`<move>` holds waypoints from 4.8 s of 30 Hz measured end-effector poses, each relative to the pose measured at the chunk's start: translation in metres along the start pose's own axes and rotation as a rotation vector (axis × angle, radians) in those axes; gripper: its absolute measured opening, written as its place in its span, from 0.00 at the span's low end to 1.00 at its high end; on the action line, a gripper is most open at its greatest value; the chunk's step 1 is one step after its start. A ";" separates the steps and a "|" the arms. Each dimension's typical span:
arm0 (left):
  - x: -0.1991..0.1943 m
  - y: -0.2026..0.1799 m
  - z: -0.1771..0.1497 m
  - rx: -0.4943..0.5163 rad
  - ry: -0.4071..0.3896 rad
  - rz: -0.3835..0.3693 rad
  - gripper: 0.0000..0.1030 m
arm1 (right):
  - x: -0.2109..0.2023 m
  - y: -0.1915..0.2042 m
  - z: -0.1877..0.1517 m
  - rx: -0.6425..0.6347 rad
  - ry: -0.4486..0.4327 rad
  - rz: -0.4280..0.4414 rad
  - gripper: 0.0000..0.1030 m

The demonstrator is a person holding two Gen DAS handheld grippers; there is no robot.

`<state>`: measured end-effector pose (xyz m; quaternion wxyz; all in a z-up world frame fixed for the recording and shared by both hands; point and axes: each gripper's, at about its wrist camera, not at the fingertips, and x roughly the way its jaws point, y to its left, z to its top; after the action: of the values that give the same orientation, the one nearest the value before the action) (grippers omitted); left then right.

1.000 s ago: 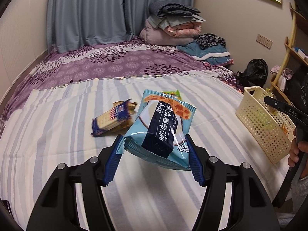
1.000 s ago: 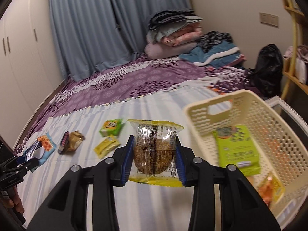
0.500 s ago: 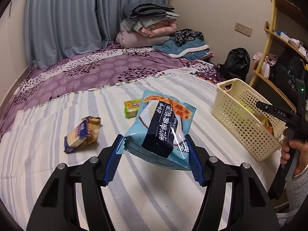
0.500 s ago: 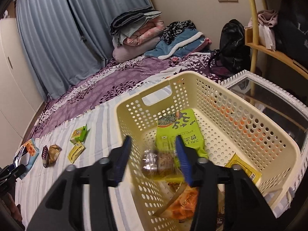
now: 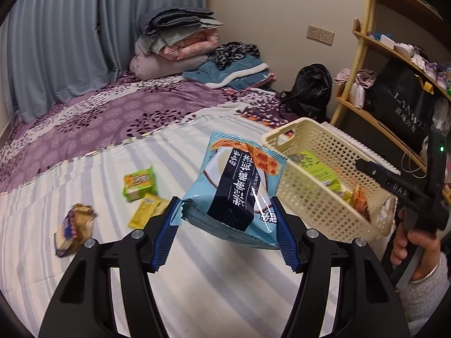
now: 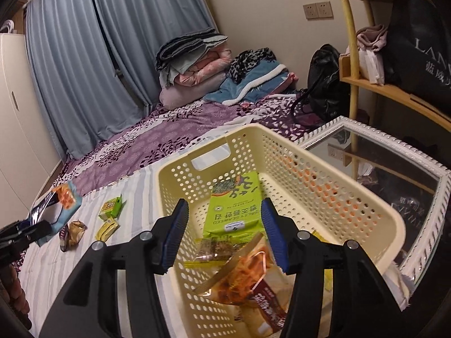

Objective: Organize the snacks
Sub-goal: 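Open the right gripper over the basket while the left lowers the blue packet into it, then move both tools back toward the cracker packet and yellow packet, then grasp the blue soda cracker packet with the left gripper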

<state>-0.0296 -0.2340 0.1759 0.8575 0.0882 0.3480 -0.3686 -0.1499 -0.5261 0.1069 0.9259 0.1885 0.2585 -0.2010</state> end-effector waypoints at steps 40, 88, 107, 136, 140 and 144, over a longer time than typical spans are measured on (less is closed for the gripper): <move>0.111 -0.086 0.066 0.072 0.066 -0.121 0.83 | 0.001 -0.011 -0.010 0.033 0.009 0.055 0.52; 0.022 0.215 -0.054 -0.286 0.102 0.259 0.88 | 0.037 0.183 -0.068 -0.298 0.234 0.274 0.71; 0.069 0.297 -0.080 -0.265 0.183 0.301 0.88 | 0.061 0.226 -0.095 -0.382 0.362 0.290 0.80; 0.086 0.381 -0.104 -0.496 0.187 0.201 0.70 | 0.093 0.258 -0.114 -0.433 0.441 0.293 0.80; 0.090 0.385 -0.104 -0.506 0.196 0.235 0.70 | 0.094 0.262 -0.115 -0.440 0.443 0.292 0.80; 0.101 0.383 -0.096 -0.454 0.221 0.281 0.70 | 0.095 0.265 -0.116 -0.445 0.443 0.290 0.80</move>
<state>0.2337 0.0207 -0.0024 0.8549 -0.0190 0.4973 -0.1468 0.0023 -0.2751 0.0275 0.8846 0.0556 0.4613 0.0396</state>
